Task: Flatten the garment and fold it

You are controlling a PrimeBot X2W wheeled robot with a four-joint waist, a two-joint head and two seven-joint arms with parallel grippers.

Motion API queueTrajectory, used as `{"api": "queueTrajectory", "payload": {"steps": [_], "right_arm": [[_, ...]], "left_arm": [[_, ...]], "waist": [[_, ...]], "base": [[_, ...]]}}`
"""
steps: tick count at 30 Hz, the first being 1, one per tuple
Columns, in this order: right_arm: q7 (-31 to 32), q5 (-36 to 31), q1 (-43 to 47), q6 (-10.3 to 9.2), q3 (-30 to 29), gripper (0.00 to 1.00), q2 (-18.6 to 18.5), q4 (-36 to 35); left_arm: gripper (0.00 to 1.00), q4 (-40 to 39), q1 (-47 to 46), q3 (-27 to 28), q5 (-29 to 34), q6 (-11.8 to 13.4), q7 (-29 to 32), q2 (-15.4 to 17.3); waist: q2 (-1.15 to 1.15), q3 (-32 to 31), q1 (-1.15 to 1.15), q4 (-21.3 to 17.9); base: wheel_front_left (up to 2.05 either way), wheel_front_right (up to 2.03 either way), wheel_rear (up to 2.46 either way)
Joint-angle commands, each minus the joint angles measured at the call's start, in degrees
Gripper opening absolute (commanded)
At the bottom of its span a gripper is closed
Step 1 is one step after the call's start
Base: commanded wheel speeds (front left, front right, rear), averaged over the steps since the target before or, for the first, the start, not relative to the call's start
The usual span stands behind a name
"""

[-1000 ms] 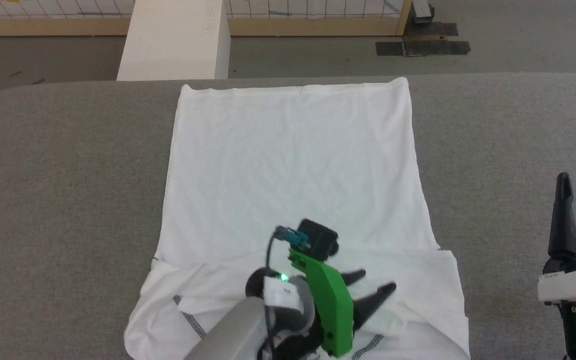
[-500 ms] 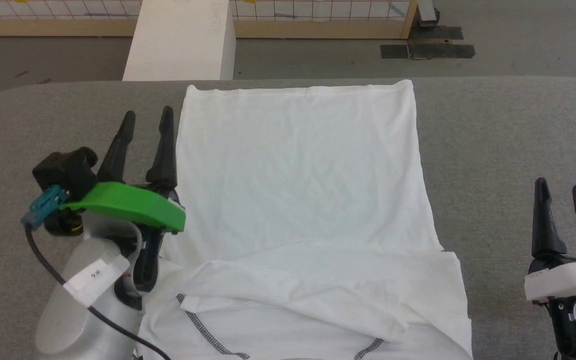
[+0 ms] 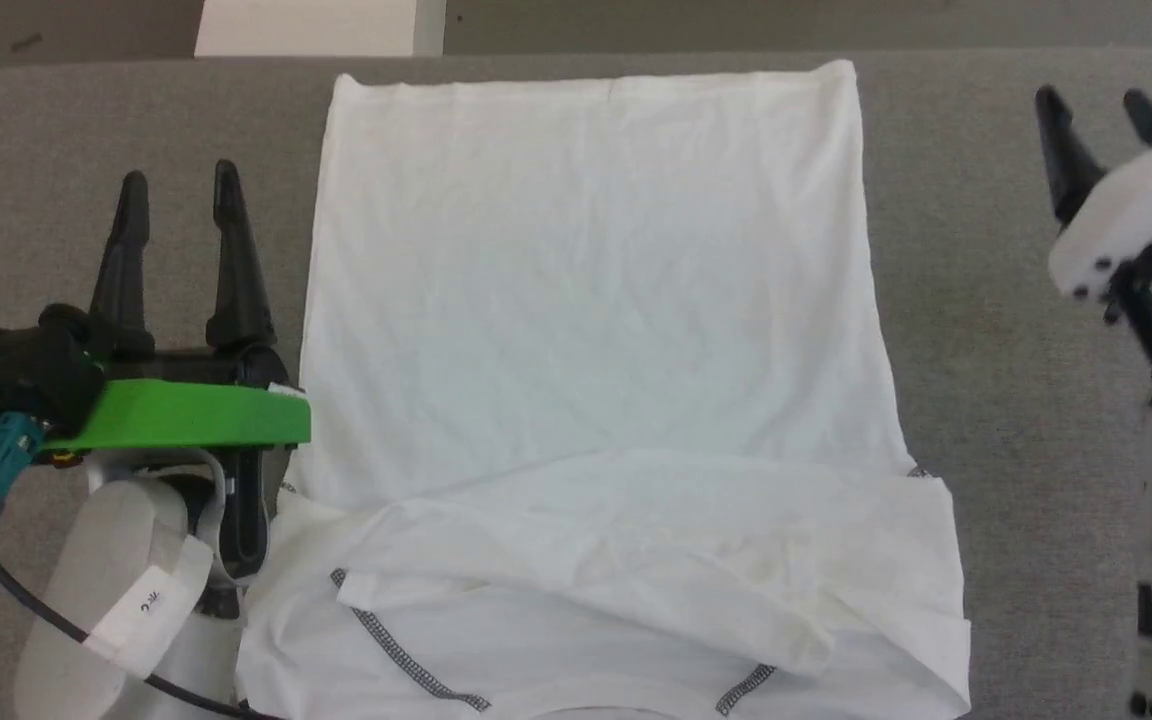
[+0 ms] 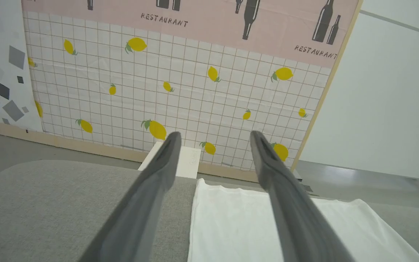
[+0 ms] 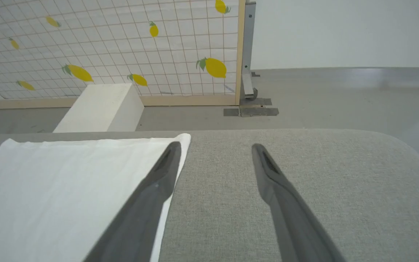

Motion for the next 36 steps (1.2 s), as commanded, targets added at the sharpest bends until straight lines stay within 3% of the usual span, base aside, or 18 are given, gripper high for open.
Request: {"api": "queueTrajectory", "payload": {"steps": [1,11,18,26,27,29,36], "right_arm": [[2.72,-1.10,-3.92,-0.08,0.29,1.00,-0.43,1.48],[26.41,-10.24,-28.04,-0.08,-0.28,1.00,-0.92,13.08],[38.56,-15.04,-33.64,-0.08,2.01,1.00,-1.53,14.94],[48.08,-14.36,-34.30,-0.08,3.75,1.00,-2.25,14.30],[48.98,-14.02,-34.21,-0.08,3.48,0.55,-2.16,13.92],[49.42,-13.39,-34.09,-0.08,3.38,0.00,-1.95,12.81],[47.81,-12.33,-34.51,-0.08,4.97,0.00,-2.40,9.88]], "left_arm": [[1.00,-1.30,-1.26,0.54,0.63,0.39,-0.36,-0.19],[1.00,-6.06,-6.30,0.45,1.37,-0.22,-0.40,-1.85],[1.00,-6.71,-6.47,1.00,1.71,-0.81,-0.41,-2.23],[1.00,-6.73,-7.24,1.20,2.15,-1.86,-0.42,-2.66],[1.00,-6.62,-7.61,1.15,2.16,-2.04,-0.41,-2.50],[1.00,-6.50,-8.83,1.18,1.96,-2.53,0.06,-1.93],[1.00,-3.56,-20.48,1.69,0.03,-5.41,8.62,3.02]], "waist": [[0.00,7.92,0.00,2.28],[0.00,19.40,0.00,8.19],[0.00,22.98,0.00,9.93],[0.00,24.82,0.00,10.32],[0.00,24.92,0.00,10.22],[0.00,25.04,0.00,9.97],[0.00,24.93,0.00,7.91]], "base": [[0.00,0.00,0.00],[0.00,0.00,0.00],[0.00,0.00,0.00],[0.00,0.00,0.00],[0.00,0.00,0.00],[0.00,0.00,0.00],[0.00,0.00,0.00]]}}
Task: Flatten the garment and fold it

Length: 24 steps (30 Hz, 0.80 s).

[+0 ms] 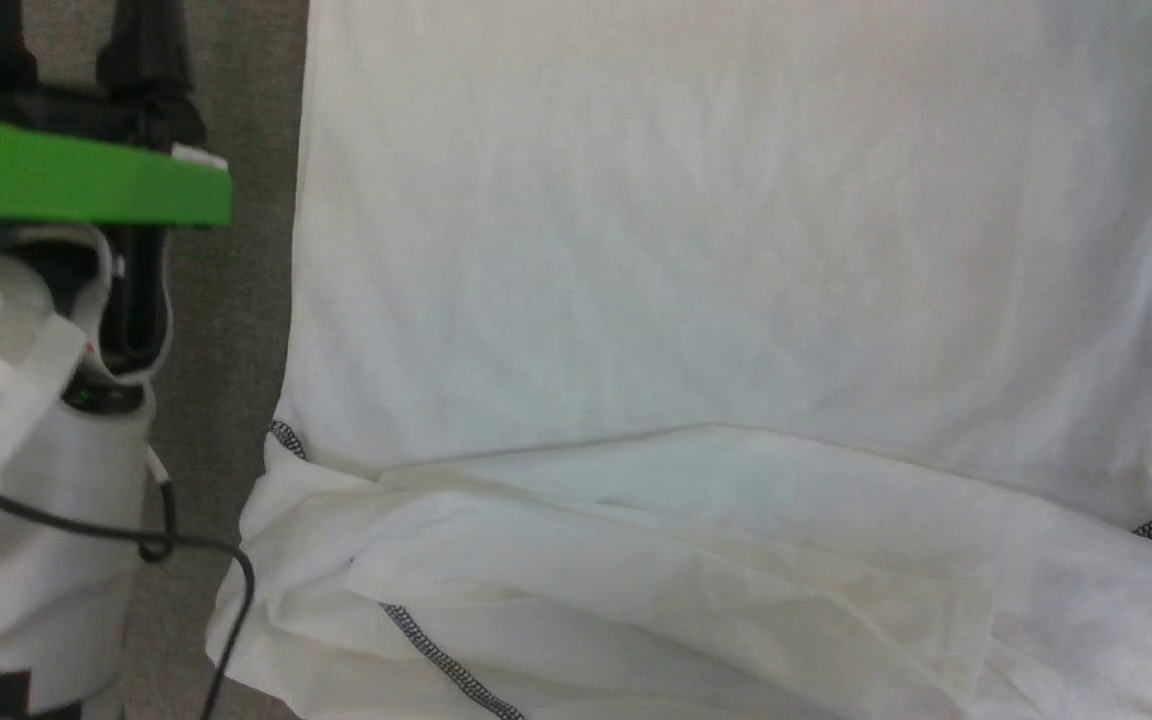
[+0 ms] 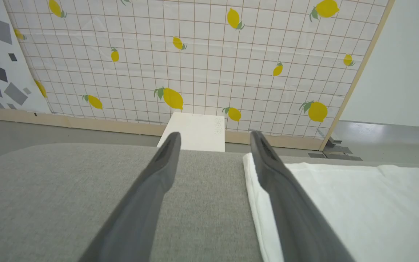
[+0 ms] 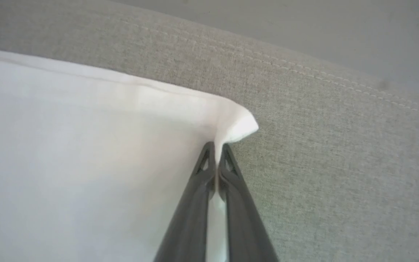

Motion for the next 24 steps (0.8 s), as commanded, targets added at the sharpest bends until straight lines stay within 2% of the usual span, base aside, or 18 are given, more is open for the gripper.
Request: {"api": "queueTrajectory", "payload": {"steps": [1,6,11,15,18,20,23,24], "right_arm": [[-0.31,0.31,1.22,-0.08,0.37,0.00,-0.25,0.35],[-2.21,1.57,0.14,-0.08,1.88,0.00,0.50,0.32],[-4.92,2.34,-0.27,-0.08,2.63,0.00,1.80,1.42],[-5.75,2.61,-0.39,-0.08,3.36,0.00,1.97,2.36],[-6.19,2.94,-0.45,-0.08,3.69,0.00,1.92,2.76],[-6.45,3.23,-0.48,-0.08,3.79,0.00,1.94,2.94],[-6.70,3.47,-0.55,-0.08,4.09,0.00,1.74,3.14],[-6.81,3.56,-0.63,-0.08,4.16,0.00,1.70,3.18]], "left_arm": [[1.00,1.22,-4.37,-0.28,-0.70,-1.17,2.60,1.42],[1.00,10.96,-18.62,-2.89,-4.19,-3.22,17.75,3.65],[1.00,21.68,-29.10,-9.02,-5.80,-3.53,39.84,4.68],[1.00,26.66,-33.30,-11.38,-6.78,-0.96,53.39,4.63],[1.00,28.67,-35.00,-12.55,-6.86,2.26,61.23,4.20],[1.00,29.12,-35.10,-12.00,-8.34,4.60,64.66,2.97],[1.00,29.37,-34.33,-12.90,-8.18,6.45,68.54,3.15],[0.60,29.14,-33.90,-12.74,-8.68,6.92,69.32,2.94]], "waist": [[0.00,-0.10,-0.01,-1.09],[0.00,-0.20,-0.01,-2.85],[0.00,-0.16,-0.01,-4.63],[0.00,0.20,-0.01,-5.54],[0.00,0.57,-0.01,-5.88],[0.00,0.89,-0.01,-6.05],[0.00,1.25,-0.01,-6.23],[0.00,1.43,-0.01,-6.32]], "base": [[0.00,0.00,0.00],[0.00,0.00,0.00],[0.00,0.00,0.00],[0.00,0.00,0.00],[0.00,0.00,0.00],[0.00,0.00,0.00],[0.00,0.00,0.00],[0.00,0.00,0.00]]}}
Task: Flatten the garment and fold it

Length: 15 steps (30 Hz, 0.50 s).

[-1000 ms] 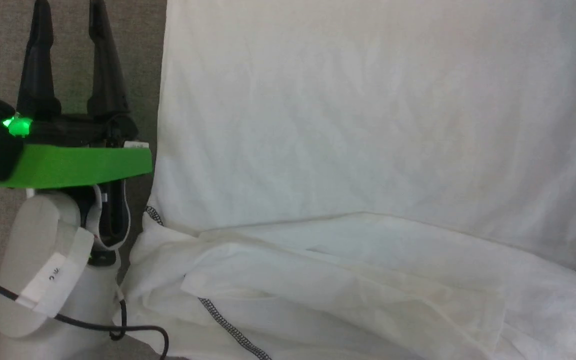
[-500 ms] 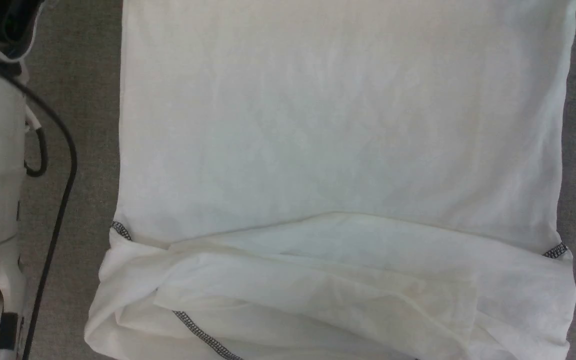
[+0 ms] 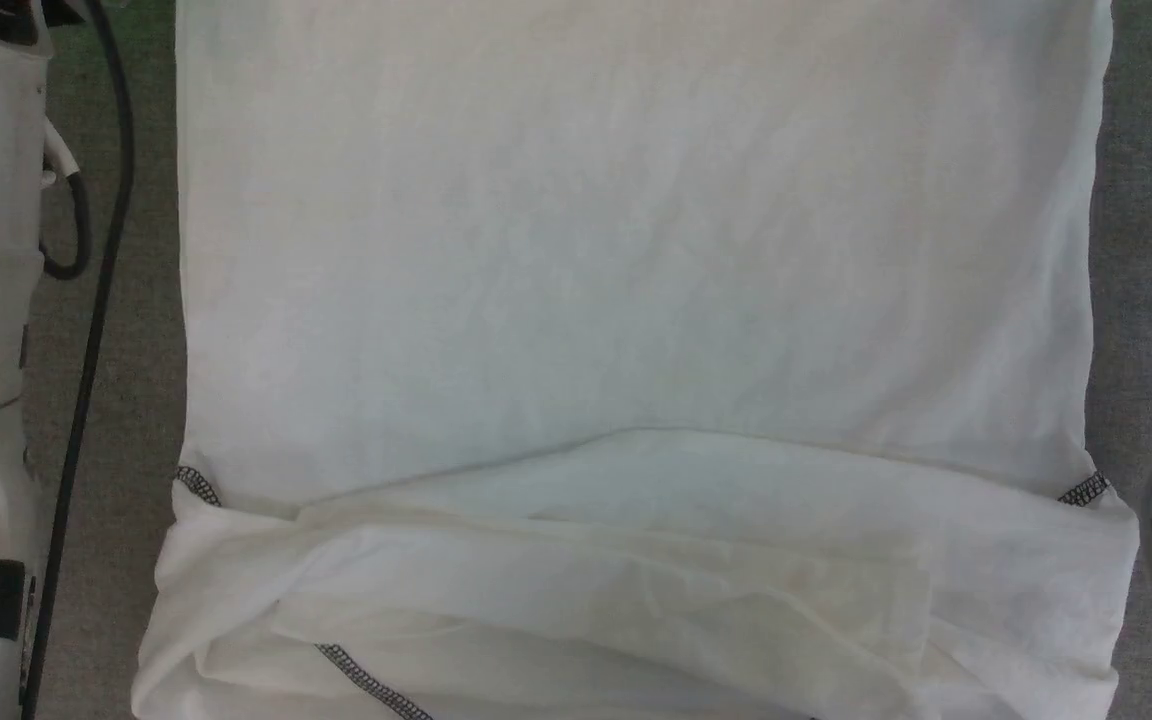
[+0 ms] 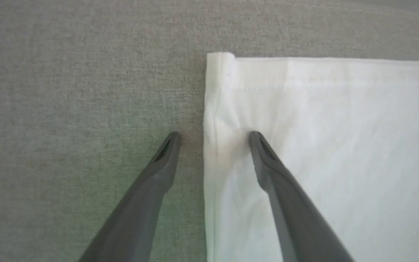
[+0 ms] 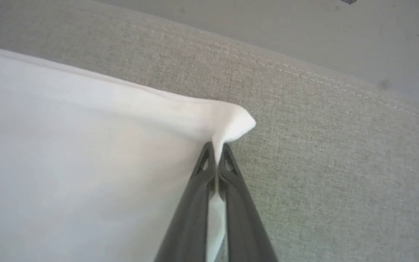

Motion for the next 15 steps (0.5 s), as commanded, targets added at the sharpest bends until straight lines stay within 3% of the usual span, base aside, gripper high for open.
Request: {"api": "queueTrajectory", "payload": {"steps": [1,2,7,11,15], "right_arm": [[-0.22,0.21,0.04,-0.08,0.11,0.00,-0.36,0.89],[-0.30,0.31,-0.07,-0.08,0.16,0.00,-0.39,0.93],[-1.37,0.77,-0.73,-0.08,0.44,0.00,-0.76,0.84],[-4.40,0.72,-1.57,-0.08,0.06,0.00,-1.32,0.68],[-10.63,-0.46,-2.91,-0.08,-0.83,0.00,-1.51,0.50]], "left_arm": [[0.11,0.48,1.76,-0.34,-1.21,0.49,1.07,-0.68],[0.00,0.08,2.19,-0.09,-1.58,0.65,1.03,-0.75],[0.00,-2.04,2.65,1.39,-0.21,0.40,-5.21,0.91],[0.00,-2.12,1.40,2.94,2.35,0.02,-14.45,2.35],[0.00,-0.68,-0.45,5.06,4.64,1.48,-24.64,2.31]], "waist": [[0.00,0.34,0.00,-0.19],[0.00,0.51,0.00,-0.24],[0.00,1.16,0.00,-0.34],[0.00,1.15,0.00,-0.21],[0.00,0.49,0.00,-0.05]], "base": [[0.00,0.00,0.00],[0.00,0.00,0.00],[0.00,0.00,0.00],[0.00,0.00,0.00],[0.00,0.00,0.00]]}}
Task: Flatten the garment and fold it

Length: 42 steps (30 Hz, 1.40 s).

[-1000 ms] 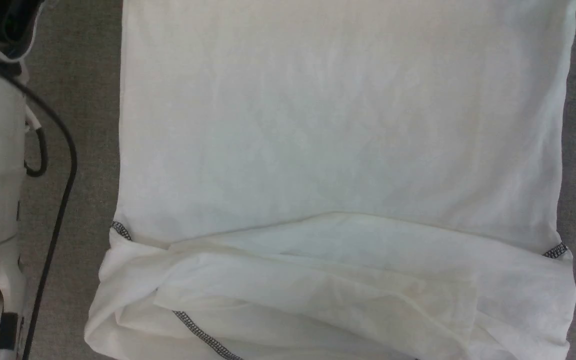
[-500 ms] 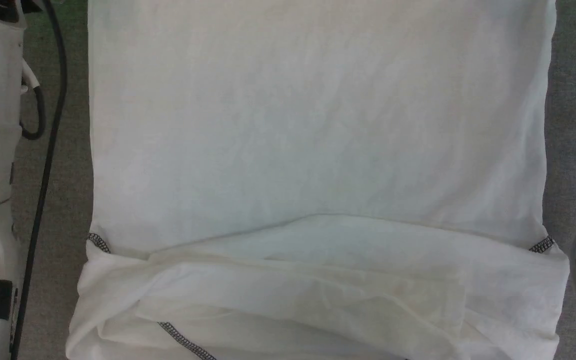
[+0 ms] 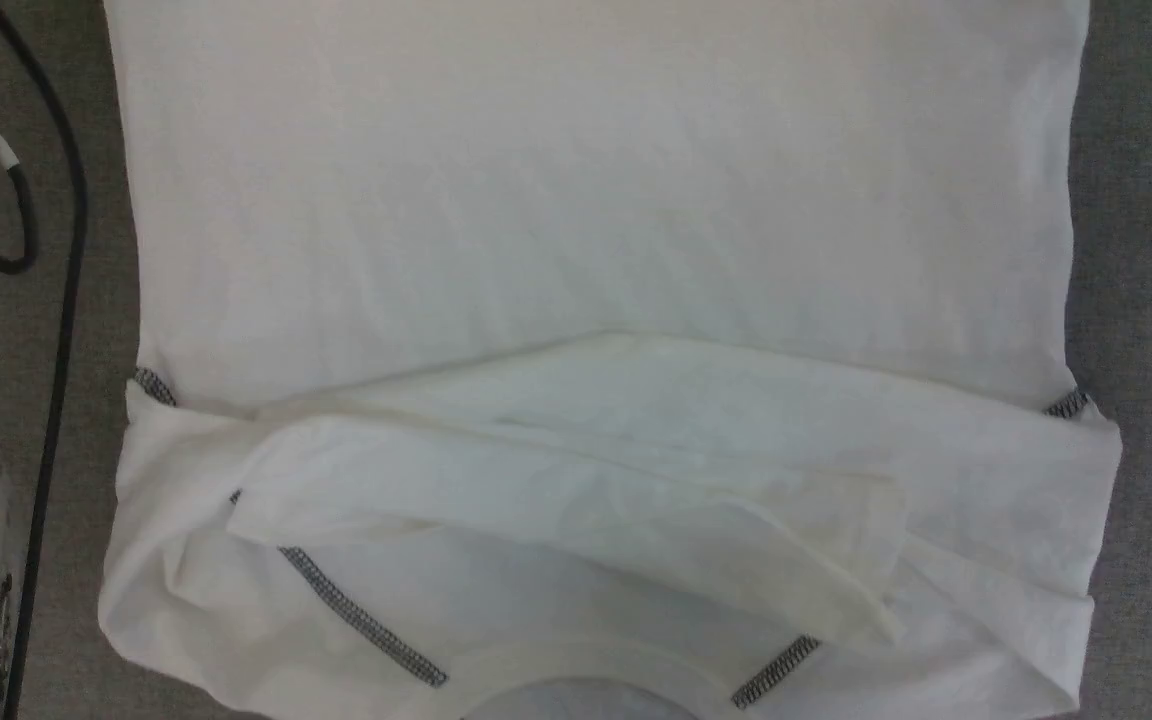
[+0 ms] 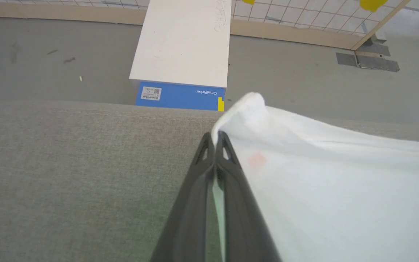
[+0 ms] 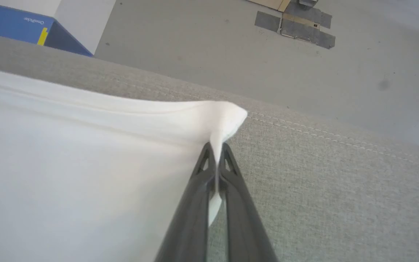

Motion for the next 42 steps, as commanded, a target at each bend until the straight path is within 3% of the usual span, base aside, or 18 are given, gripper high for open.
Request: {"api": "queueTrajectory", "payload": {"steps": [1,7,12,15,22,30,36,42], "right_arm": [[-2.33,-1.05,-1.73,-0.10,-0.98,0.00,-0.35,0.28],[-12.18,-3.02,-3.30,-0.10,-3.24,0.00,0.56,2.70],[-16.94,-0.79,-1.44,-0.10,-2.14,0.00,0.76,5.83],[-19.80,2.94,1.90,-0.10,-0.67,0.00,0.14,6.89],[-26.00,14.48,14.38,-0.10,0.90,0.00,-1.15,5.17],[-29.12,23.06,33.23,-0.10,-2.71,0.00,-1.26,-1.51],[-29.03,25.89,47.29,-0.10,-6.76,0.00,1.22,-8.23],[-28.32,28.01,59.24,-0.10,-8.95,0.00,3.75,-13.89]], "left_arm": [[0.00,0.72,-1.24,1.19,0.78,0.94,-3.25,0.49],[0.00,3.79,-1.64,2.66,0.89,-0.77,-13.68,-0.18],[0.00,4.74,1.42,2.52,-0.84,-5.73,-19.83,-0.77],[0.00,4.30,5.71,3.17,-2.69,-8.12,-23.45,-1.41],[0.00,0.26,20.97,6.71,-8.48,-10.94,-29.93,-2.90],[0.00,-9.81,41.45,11.04,-13.44,-9.75,-33.93,-4.56],[0.00,-17.74,55.63,11.40,-14.89,-7.44,-34.17,-6.66],[0.00,-20.33,65.52,11.11,-15.35,-5.32,-34.64,-8.61]], "waist": [[0.00,-0.61,0.00,0.13],[0.00,-3.36,0.00,0.31],[0.00,-7.49,0.00,0.36],[0.00,-11.26,0.00,0.45],[0.00,-21.84,0.00,0.33],[0.00,-31.97,0.00,0.59],[0.00,-36.21,0.00,1.31],[0.00,-38.75,0.00,1.83]], "base": [[0.00,0.00,0.00],[0.00,0.00,0.00],[0.00,0.00,0.00],[0.00,0.00,0.00],[0.00,0.00,0.00],[0.00,0.00,0.00],[0.00,0.00,0.00],[0.00,0.00,0.00]]}}
